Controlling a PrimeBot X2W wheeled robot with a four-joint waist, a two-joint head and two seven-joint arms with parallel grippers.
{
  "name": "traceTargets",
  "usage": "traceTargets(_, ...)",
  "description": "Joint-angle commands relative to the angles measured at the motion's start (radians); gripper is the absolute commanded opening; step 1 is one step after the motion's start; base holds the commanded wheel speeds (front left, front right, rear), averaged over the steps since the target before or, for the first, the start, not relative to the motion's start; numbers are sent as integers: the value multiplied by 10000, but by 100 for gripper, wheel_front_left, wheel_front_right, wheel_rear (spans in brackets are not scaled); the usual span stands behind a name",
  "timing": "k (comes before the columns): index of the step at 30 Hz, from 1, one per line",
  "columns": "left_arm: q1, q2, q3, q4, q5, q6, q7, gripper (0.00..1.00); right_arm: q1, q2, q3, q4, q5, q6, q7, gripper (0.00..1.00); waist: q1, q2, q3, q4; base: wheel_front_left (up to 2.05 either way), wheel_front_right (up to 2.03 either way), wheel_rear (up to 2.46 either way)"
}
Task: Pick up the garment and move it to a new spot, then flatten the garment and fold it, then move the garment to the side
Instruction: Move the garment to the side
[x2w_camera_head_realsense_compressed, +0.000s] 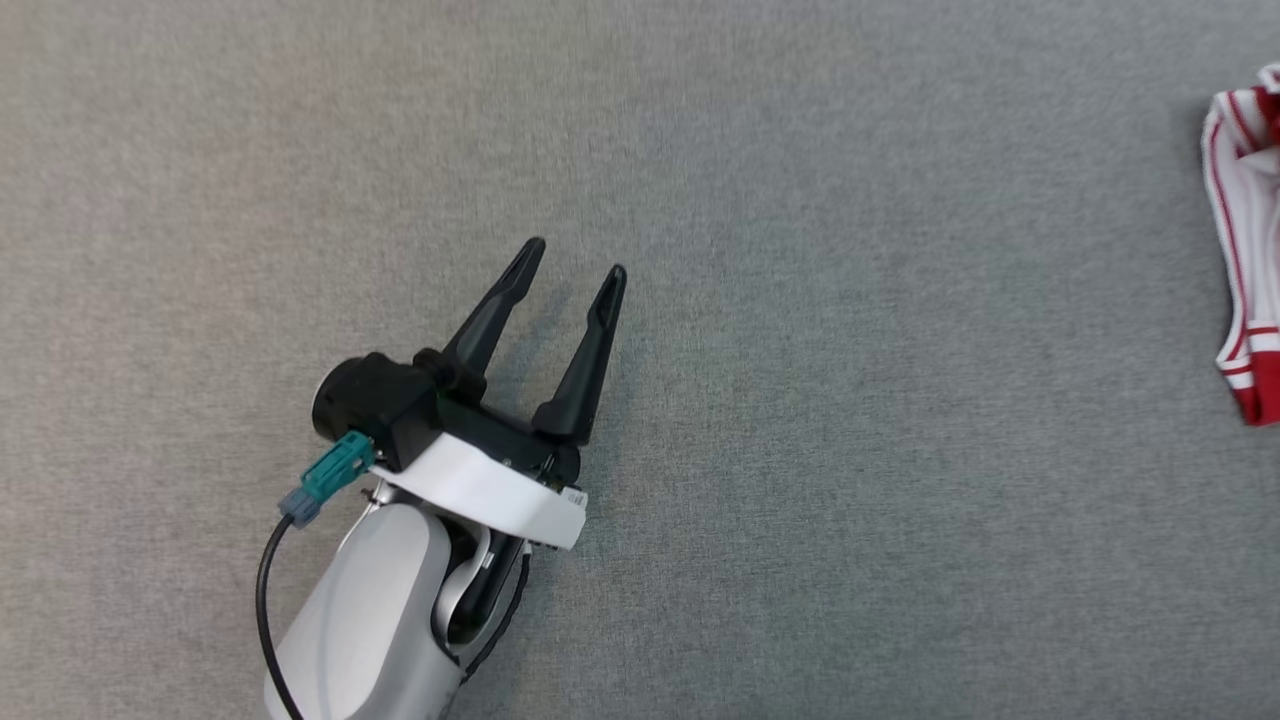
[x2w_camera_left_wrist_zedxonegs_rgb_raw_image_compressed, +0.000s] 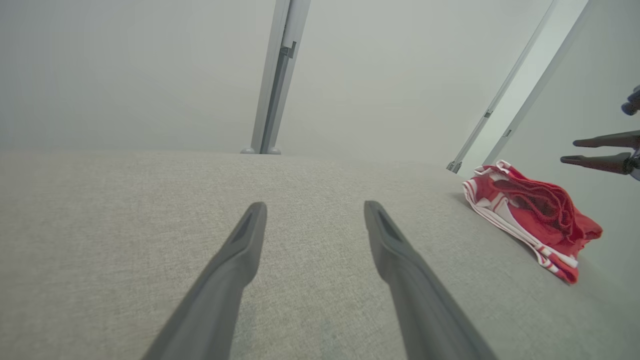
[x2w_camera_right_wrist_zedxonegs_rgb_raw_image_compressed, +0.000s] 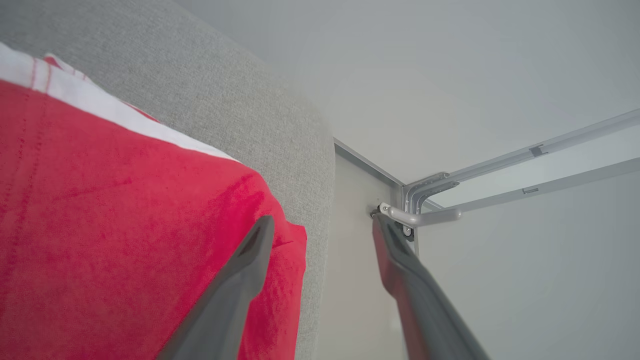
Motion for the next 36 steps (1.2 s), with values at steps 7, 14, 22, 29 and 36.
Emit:
traceTargets(7,826,46,439,32,33,104,-3,100,-272,1492,-321,-355,-208,-10,-745,100,0,0,-1686,26,0,0,0)
traceTargets(14,1671,49,1136,52,190,235,-4,100,590,3621,-1023,-775,-124,-10,-1920,100,0,0,-2892,264,0,0,0)
traceTargets(22,2681,45,2232,-146,514,304,-3,100,2726,5752,-2175,-1496,-457,-10,-3359,100,0,0,-3767,702,0,0,0)
traceTargets(29,3212,45,2621,-141,871,225,-3,100,4124,7096,-2953,-2023,-1012,-10,-3883,100,0,0,-4059,926,0,0,0)
traceTargets(36,3677,42,2734,-76,1216,463,-3,100,5714,8595,-3895,-2524,-2083,-10,-4285,100,0,0,-4322,1206,0,0,0)
